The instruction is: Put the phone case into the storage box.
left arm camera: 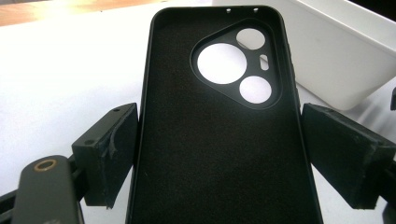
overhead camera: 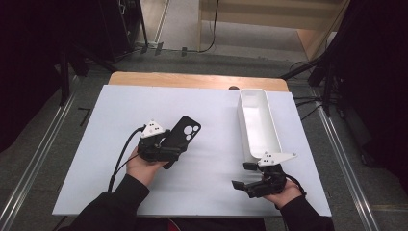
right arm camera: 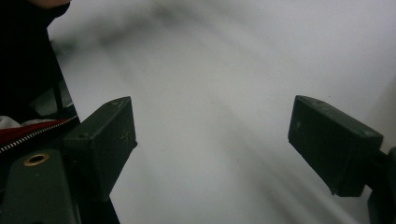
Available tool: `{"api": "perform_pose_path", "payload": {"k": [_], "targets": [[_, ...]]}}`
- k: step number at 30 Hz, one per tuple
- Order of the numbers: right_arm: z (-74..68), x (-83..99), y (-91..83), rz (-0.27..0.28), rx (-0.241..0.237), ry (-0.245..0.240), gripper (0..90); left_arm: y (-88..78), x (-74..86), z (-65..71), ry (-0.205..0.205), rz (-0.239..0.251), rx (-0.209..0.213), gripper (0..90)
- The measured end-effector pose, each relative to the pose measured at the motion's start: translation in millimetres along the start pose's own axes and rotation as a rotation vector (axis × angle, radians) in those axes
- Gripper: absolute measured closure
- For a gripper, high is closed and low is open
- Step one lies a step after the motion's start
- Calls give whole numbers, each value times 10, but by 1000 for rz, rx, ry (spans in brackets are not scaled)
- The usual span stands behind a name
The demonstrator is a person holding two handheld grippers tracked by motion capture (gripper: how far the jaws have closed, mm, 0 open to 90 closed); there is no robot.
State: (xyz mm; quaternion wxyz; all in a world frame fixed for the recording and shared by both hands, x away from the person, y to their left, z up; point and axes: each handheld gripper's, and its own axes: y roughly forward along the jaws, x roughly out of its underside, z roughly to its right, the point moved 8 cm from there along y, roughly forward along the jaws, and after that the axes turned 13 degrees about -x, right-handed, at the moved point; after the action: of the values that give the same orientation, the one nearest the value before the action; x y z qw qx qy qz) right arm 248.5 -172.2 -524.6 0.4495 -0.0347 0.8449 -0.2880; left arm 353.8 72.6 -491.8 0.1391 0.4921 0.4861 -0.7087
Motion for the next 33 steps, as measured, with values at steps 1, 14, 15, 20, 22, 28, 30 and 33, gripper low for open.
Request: {"api": "perform_pose_path", "payload": {"k": [1, 14, 15, 20, 22, 28, 30, 33], "targets": [[-2, -6, 3, 1, -1, -7, 134, -1, 0, -3, 3, 5, -3, 135], [-59, -191, 18, 55, 26, 16, 133, -10, 18, 41, 2, 37, -45, 135], [-56, -212, 30, 56, 39, 25, 133, -10, 13, 44, 0, 43, -51, 135], [-60, -273, 79, 38, 42, 50, 133, -23, -4, 48, -1, 70, -77, 135], [-63, -311, 100, 43, 30, 73, 133, -30, -6, 52, -10, 82, -85, 135], [-52, -472, 128, 76, 30, 120, 134, -33, 5, 71, -23, 105, -101, 134], [-55, -530, 129, 91, 34, 126, 134, -35, 4, 79, -31, 112, -108, 134], [-49, -616, 135, 111, 33, 137, 134, -29, 15, 95, -37, 115, -107, 134]]}}
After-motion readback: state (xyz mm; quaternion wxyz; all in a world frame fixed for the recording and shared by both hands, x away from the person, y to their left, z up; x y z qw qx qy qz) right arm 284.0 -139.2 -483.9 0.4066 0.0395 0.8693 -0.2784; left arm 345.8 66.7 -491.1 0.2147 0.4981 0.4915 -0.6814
